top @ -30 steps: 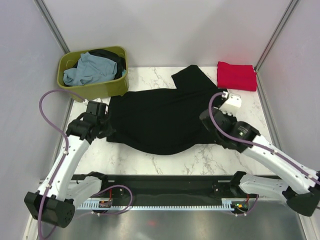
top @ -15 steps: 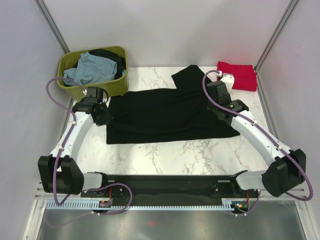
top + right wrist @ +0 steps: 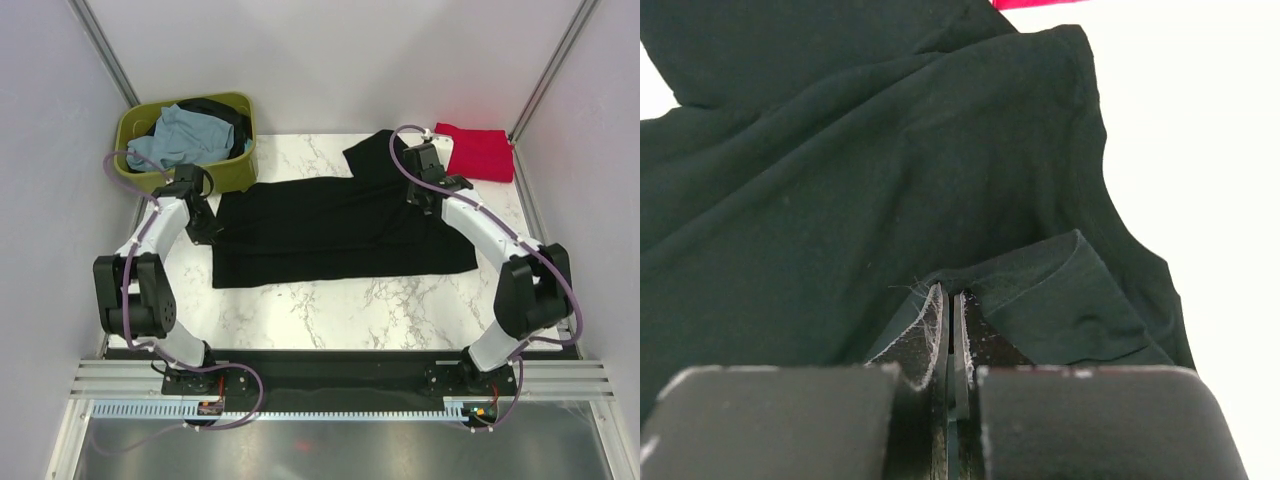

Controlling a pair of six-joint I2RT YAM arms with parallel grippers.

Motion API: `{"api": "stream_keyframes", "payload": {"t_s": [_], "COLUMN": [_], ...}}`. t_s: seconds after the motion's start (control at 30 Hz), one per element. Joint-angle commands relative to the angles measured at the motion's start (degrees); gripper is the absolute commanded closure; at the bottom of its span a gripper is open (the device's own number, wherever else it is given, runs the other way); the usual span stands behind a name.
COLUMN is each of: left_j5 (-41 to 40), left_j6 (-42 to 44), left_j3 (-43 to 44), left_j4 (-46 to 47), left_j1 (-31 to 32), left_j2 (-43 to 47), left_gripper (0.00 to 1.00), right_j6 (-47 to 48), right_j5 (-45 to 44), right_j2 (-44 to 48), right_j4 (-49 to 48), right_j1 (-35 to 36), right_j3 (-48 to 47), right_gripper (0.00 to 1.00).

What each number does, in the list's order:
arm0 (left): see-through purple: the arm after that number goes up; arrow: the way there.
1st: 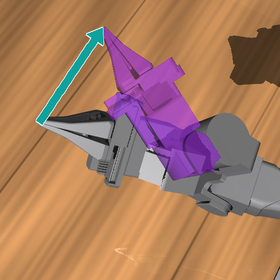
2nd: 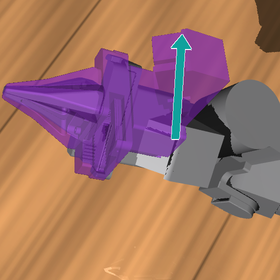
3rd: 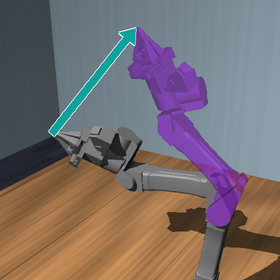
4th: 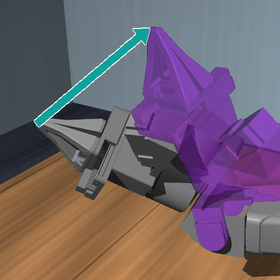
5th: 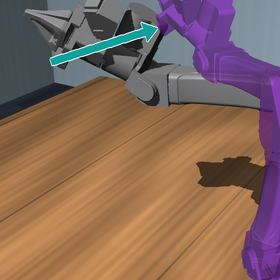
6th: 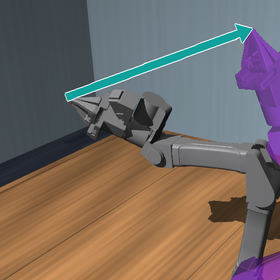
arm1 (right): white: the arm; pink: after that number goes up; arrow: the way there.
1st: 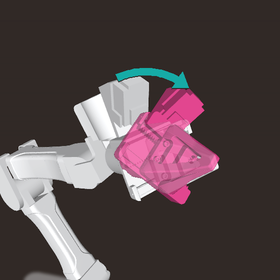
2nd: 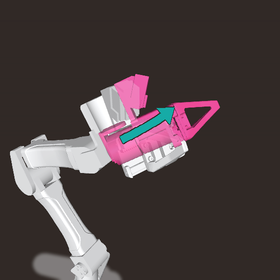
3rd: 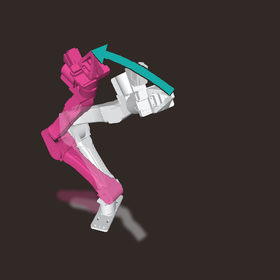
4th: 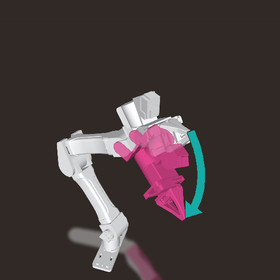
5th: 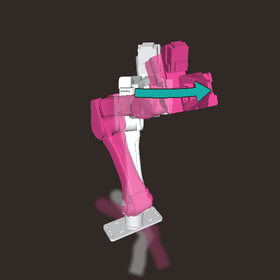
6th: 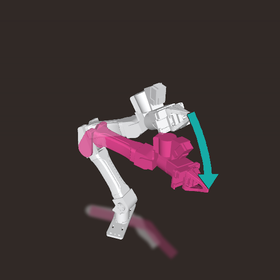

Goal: Fold and stack the t-shirts

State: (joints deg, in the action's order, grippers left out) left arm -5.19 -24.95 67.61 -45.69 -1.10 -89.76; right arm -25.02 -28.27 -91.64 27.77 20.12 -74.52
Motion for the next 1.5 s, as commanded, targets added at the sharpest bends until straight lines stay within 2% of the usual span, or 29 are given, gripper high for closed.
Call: {"api": "stream_keyframes", "payload": {"t_s": [0.0, 0.07, 0.13, 0.17, 0.23, 0.27, 0.3, 0.33, 0.37, 0.43, 0.5, 0.6, 0.7, 0.73, 0.77, 0.87, 1.2, 1.43, 1.47], "left_j5": [0.9, 1.4, 1.6, 3.4, 4.2, 3.6, 2.6, 1.4, -0.6, -1.1, 2.5, 8.8, 13.1, 13.8, 13.9, 13.5, 9.3, 6.3, 6.2], "left_j6": [2.3, 2.4, 2.3, 3.0, 3.2, 2.4, 1.9, 1.2, 0.3, -0.7, -2.7, -7.4, -13.2, -14.5, -16.6, -19.2, -21.7, -22.9, -23.4], "left_j3": [3.6, 4.5, 5.9, 6.3, 7.4, 7.0, 6.1, 5.6, 4.6, 3.2, -0.7, -9.8, -20.5, -23.3, -25.7, -34.6, -40.9, -44.1, -44.8], "left_j4": [1.1, 0.3, 0.1, -1.1, -1.8, -1.7, -1.3, -1.2, -1.0, -0.5, 0.9, 5.0, 11.8, 13.9, 17.4, 22.8, 30.0, 34.8, 35.8], "left_j1": [-1.7, -2.2, -2.6, -3.1, -3.2, -3.3, -3.2, -3.2, -3.3, -3.1, -3.2, -3.2, -3.2, -3.2, -3.2, -3.2, -3.2, -3.2, -3.3], "left_j2": [-4.3, -6.5, -9.6, -10.5, -10.6, -9.6, -7.9, -4.6, -2.4, 3.7, 7.8, 16.9, 24.2, 25.5, 26.8, 29.8, 28.6, 26.7, 26.3], "left_gripper": [0.98, 0.95, 0.78, 0.52, 0.43, 0.36, 0.35, 0.32, 0.13, 0.11, 0.12, 0.15, 0.18, 0.19, 0.19, 0.18, 0.18, 0.19, 0.19], "right_j6": [0.6, 0.4, 0.8, 1.3, 1.9, 2.1, 2.0, 2.0, 1.6, 0.8, -2.2, -6.2, -8.4, -8.8, -9.3, -10.2, -13.2, -12.8, -12.7], "right_j5": [-1.0, -1.1, -0.8, -0.3, 0.1, 1.0, 1.4, 1.3, 1.5, 2.7, 5.9, 16.6, 22.4, 24.6, 30.5, 38.1, 35.1, 33.5, 33.5], "right_j2": [-4.1, -7.4, -10.9, -12.0, -14.7, -15.1, -14.7, -13.8, -11.1, -7.7, -1.5, 7.5, 13.3, 14.1, 14.6, 13.8, 11.0, 9.5, 9.6], "right_j4": [-2.1, -2.1, -2.0, -1.8, -0.2, 1.5, 2.2, 2.6, 2.9, 3.1, 2.9, -1.0, -5.4, -6.4, -9.1, -13.0, -17.5, -19.9, -20.5], "right_j1": [-1.0, -2.2, -3.6, -4.2, -6.7, -7.6, -8.5, -10.0, -10.9, -13.3, -15.2, -18.9, -22.2, -25.3, -27.1, -32.6, -34.3, -34.5, -34.6], "right_j3": [-3.7, -5.1, -7.4, -8.4, -12.6, -13.9, -14.9, -15.2, -14.7, -11.1, -6.8, 10.3, 19.7, 24.7, 26.9, 32.3, 36.8, 38.7, 38.9], "right_gripper": [1.00, 0.98, 0.85, 0.68, 0.47, 0.27, 0.19, 0.14, 0.07, 0.04, 0.04, 0.04, 0.04, 0.04, 0.05, 0.09, 0.21, 0.64, 0.79]}}
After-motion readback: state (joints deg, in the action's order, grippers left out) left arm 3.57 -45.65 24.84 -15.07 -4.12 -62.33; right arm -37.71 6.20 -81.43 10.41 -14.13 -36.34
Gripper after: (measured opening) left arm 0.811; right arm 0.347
